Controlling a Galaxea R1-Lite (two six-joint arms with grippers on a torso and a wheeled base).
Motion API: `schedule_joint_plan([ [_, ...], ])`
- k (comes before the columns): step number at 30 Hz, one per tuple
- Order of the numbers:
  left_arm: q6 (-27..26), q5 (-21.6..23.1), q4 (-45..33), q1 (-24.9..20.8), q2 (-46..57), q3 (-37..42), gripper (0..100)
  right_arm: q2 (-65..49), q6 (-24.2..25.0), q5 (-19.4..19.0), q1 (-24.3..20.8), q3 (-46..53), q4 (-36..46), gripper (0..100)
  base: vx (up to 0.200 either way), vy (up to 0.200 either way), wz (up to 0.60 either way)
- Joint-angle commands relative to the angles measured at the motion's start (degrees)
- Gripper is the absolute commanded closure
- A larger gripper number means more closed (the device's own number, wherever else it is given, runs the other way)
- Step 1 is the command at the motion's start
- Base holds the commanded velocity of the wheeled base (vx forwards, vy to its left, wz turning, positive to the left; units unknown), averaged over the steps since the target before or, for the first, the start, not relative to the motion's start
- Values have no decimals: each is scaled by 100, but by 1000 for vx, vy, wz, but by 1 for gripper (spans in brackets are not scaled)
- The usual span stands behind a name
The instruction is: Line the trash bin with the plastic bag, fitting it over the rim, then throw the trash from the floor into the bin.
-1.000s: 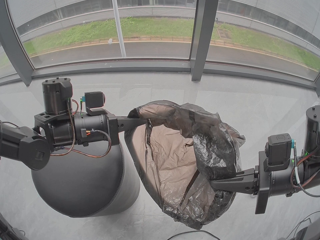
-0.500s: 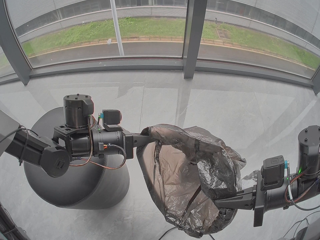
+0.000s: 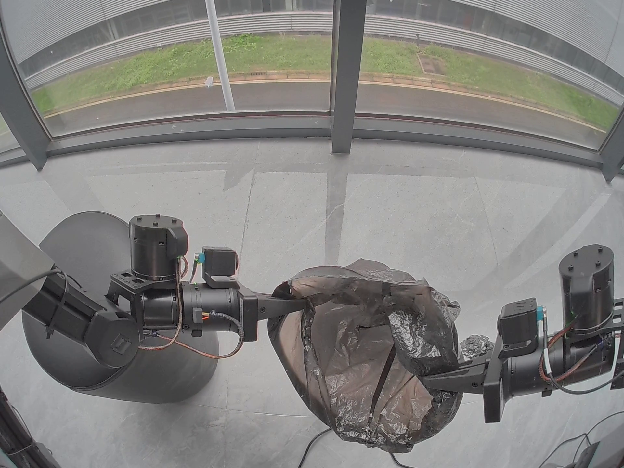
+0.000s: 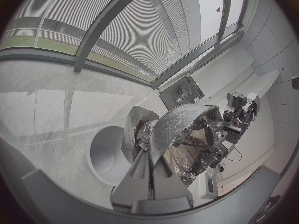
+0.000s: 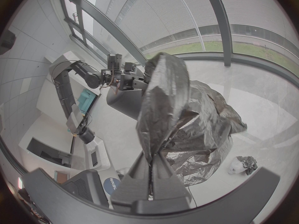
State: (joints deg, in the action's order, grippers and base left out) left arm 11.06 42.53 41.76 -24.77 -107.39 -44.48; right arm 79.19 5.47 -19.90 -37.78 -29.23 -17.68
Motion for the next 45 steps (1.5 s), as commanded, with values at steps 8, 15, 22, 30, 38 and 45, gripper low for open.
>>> schedule_joint_plan([
  [8, 2, 9, 394, 7, -459, 528, 100, 1485, -46, -6, 236, -188, -597, 100, 0, 0, 0],
  [15, 2, 36, 464, 25, -713, 695, 100, 2575, -29, -243, 429, -267, -1423, 100, 0, 0, 0],
  [22, 19, 203, 701, 139, -1170, 783, 100, 3234, -20, -507, 702, -478, -1581, 100, 0, 0, 0],
  [30, 37, 308, 1018, 183, -1847, 476, 100, 3287, -20, -533, 1352, -522, -1467, 100, 0, 0, 0],
  [38, 134, 308, 1027, 157, -2005, -43, 100, 3015, -46, -603, 1765, -522, -1352, 100, 0, 0, 0],
  [45, 230, 308, 1035, 218, -2014, -96, 100, 3120, -46, -603, 1774, -584, -1432, 100, 0, 0, 0],
])
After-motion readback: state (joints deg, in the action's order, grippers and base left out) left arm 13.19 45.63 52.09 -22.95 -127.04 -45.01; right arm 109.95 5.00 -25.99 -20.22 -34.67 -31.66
